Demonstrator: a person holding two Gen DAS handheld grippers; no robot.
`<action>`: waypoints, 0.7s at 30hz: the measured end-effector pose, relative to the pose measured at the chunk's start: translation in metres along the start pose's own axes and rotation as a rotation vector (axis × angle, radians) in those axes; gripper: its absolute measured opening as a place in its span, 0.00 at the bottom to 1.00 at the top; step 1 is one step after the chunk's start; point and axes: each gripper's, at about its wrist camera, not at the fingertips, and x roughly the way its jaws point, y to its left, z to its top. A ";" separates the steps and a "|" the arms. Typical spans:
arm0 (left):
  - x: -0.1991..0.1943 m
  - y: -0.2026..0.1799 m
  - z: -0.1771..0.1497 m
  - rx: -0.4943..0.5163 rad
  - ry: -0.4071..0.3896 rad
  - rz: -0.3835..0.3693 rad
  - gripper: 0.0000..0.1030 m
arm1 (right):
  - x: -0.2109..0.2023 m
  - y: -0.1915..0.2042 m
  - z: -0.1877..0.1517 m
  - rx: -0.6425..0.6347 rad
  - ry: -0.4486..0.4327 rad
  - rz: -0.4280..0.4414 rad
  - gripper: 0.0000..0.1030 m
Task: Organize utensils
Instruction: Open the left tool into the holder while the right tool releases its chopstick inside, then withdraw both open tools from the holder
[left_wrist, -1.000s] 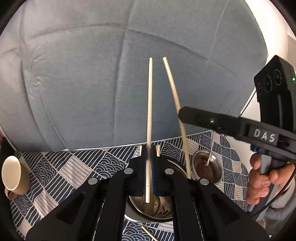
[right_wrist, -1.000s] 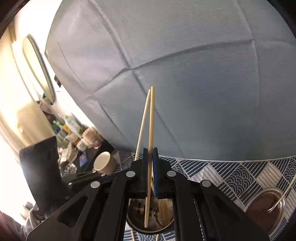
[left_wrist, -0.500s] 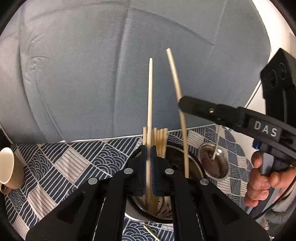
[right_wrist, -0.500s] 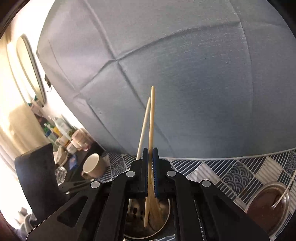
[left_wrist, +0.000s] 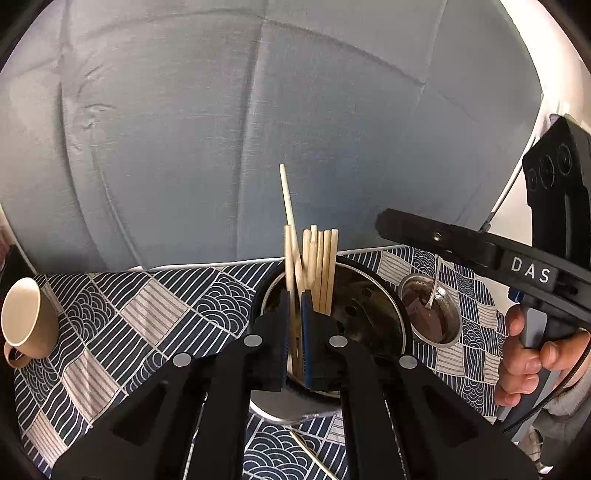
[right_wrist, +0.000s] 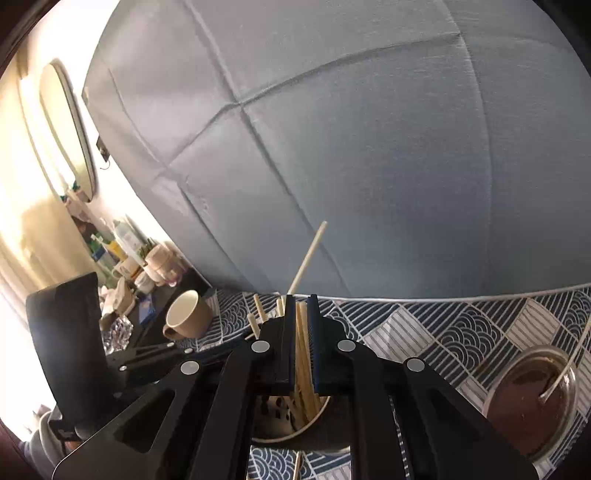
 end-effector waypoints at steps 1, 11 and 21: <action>-0.001 0.000 0.000 -0.002 0.000 0.004 0.06 | -0.002 0.000 -0.001 0.001 0.000 -0.007 0.08; -0.017 -0.006 -0.006 0.022 0.007 0.026 0.11 | -0.020 -0.001 -0.008 0.030 0.002 -0.009 0.09; -0.006 -0.021 -0.005 0.088 0.048 0.024 0.12 | -0.023 0.002 -0.016 0.001 0.027 -0.029 0.21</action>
